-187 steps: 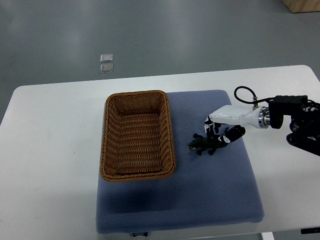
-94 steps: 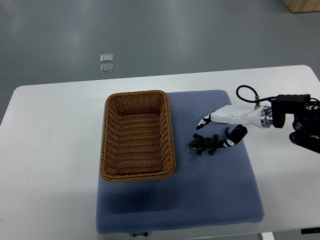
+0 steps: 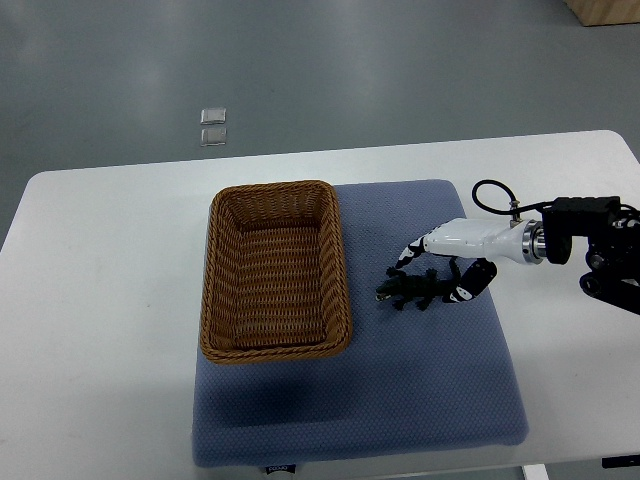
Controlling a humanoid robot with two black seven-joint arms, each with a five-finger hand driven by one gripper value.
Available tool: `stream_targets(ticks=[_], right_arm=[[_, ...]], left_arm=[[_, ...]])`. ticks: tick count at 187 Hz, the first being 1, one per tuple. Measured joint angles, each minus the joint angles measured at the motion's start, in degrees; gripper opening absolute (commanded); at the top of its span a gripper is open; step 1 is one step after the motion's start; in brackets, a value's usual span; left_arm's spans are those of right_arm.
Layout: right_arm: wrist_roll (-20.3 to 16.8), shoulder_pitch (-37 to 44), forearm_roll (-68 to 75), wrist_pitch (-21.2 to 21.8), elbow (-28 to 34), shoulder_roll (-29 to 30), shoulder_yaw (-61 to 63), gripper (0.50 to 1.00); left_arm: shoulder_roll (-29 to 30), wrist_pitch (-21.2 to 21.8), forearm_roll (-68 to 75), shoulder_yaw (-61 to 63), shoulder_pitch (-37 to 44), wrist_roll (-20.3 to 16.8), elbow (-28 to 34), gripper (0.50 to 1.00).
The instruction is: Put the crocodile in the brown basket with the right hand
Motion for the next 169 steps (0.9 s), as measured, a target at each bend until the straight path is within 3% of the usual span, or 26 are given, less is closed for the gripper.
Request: stream_targets(ticks=[41,94,169], right_arm=[[0.0,-1.0,-1.8,-1.6,-0.1,0.4,-0.1,0.756],[0.0,-1.2,-2.6,-2.6,-0.6,0.5,-0.2,0.668],[0.2,-1.6,-3.7,-3.0,-0.6,0.5,-1.1,0.672]], left_arm=[[0.0,0.0,0.0,0.0,0.0,0.0,0.0,1.000],[0.0,0.0,0.0,0.0,0.0,0.0,0.0,1.000],[0.0,0.0,0.0,0.0,0.0,0.0,0.0,1.000]])
